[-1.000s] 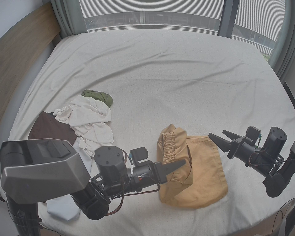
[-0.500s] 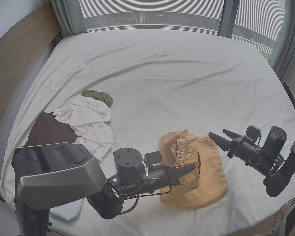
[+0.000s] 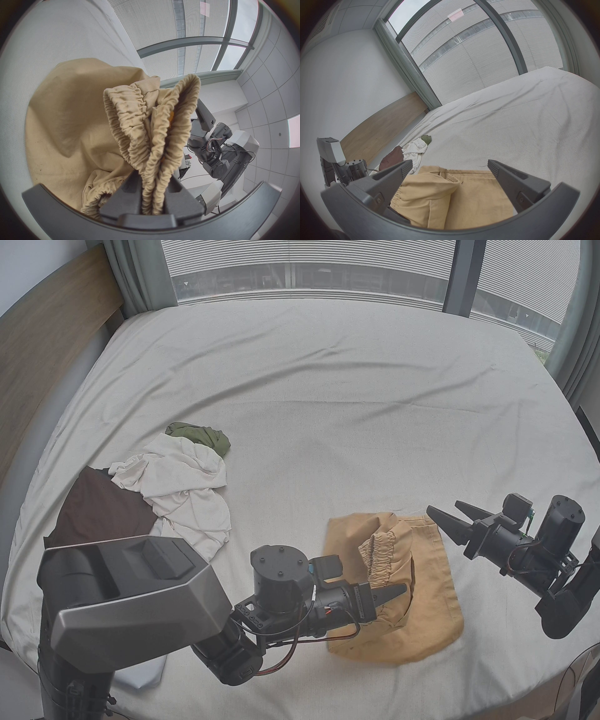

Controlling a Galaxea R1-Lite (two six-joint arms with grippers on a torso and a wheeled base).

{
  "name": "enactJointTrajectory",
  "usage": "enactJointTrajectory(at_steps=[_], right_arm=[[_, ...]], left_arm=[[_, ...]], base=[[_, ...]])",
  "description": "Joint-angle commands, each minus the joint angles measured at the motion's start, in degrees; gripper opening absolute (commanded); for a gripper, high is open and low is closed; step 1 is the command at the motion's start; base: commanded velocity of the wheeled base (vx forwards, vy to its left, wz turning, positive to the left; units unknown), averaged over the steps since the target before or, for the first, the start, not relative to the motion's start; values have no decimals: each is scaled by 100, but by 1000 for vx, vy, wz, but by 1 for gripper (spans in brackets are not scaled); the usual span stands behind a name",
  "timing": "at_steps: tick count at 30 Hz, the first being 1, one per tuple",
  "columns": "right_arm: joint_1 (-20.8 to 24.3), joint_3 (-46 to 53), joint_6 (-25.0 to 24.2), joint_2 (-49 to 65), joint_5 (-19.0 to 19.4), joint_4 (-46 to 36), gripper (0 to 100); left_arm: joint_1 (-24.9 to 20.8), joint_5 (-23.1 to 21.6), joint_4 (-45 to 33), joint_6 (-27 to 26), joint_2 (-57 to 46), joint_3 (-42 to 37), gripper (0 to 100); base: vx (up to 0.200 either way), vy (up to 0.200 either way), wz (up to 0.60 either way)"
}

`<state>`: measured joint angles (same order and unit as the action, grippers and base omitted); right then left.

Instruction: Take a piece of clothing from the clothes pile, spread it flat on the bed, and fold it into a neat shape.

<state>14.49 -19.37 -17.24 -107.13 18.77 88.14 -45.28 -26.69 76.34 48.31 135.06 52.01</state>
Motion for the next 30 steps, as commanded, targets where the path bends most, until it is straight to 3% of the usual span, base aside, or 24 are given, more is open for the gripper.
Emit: enactJointTrajectory(at_steps=[1, 13, 24, 30], right_arm=[[1, -5, 1, -10, 4, 2, 100], [-8, 12, 1, -18, -5, -7, 100], [1, 267, 27, -71, -23, -42, 100], [10, 364, 54, -115, -14, -60, 100]], left_arm=[[28, 14, 4, -6, 29, 11, 100], [45, 295, 39, -67, 12, 11, 100], [230, 621, 329, -648, -111, -604, 100], [423, 621, 479, -665, -621, -1087, 100]], base=[[0, 0, 0], [0, 0, 0], [0, 0, 0], [0, 0, 0]])
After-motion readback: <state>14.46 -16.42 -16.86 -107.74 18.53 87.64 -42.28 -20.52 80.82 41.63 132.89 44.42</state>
